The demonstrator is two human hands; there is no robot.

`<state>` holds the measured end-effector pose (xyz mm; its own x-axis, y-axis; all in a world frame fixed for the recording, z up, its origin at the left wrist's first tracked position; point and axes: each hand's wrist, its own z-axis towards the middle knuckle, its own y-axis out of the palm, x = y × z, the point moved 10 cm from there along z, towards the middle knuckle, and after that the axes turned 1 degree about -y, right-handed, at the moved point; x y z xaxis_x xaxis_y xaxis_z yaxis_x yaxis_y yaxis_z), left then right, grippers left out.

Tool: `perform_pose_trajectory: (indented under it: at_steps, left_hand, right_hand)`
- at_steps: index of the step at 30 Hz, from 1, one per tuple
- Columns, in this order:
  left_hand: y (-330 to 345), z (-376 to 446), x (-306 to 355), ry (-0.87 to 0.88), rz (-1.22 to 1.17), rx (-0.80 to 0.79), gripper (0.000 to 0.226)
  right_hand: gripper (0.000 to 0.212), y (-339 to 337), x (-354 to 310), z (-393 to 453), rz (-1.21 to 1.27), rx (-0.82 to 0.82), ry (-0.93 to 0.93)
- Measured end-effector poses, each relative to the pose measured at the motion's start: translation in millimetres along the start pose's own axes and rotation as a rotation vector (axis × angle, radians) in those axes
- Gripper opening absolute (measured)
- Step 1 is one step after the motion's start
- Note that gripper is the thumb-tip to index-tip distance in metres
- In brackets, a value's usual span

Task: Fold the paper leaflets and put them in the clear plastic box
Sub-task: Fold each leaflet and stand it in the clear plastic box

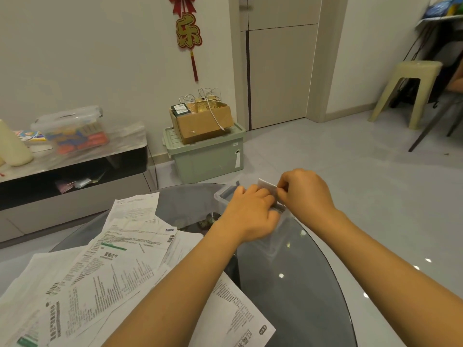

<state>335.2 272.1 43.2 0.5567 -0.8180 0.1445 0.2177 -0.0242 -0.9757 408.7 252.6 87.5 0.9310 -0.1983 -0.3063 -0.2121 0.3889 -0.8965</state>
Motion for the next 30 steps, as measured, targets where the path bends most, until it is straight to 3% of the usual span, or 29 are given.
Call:
perform_pose_trajectory:
  at_steps: [8,14,20,26,30]
  left_hand:
    - [0.9,-11.0,-6.3,-0.030,-0.052,0.053,0.054]
    - [-0.7,-14.0,-6.9,-0.028,-0.055,0.083,0.076]
    - [0.6,-15.1,-11.5,-0.035,0.000,0.088,0.077]
    - [-0.1,-27.7,-21.5,-0.055,0.018,0.040,0.071]
    - [-3.5,-44.5,-38.5,-0.125,0.024,-0.020,0.064]
  right_hand:
    - [0.017,25.9,-9.8,5.7,-0.205,-0.138,-0.050]
    - [0.015,29.5,-11.9,6.0,-0.360,-0.144,-0.050]
    - [0.023,41.5,6.1,8.9,-0.176,-0.252,0.070]
    - [0.010,46.2,2.0,0.6,-0.022,-0.277,0.119]
    - [0.038,56.9,-11.9,-4.8,0.044,-0.325,0.109]
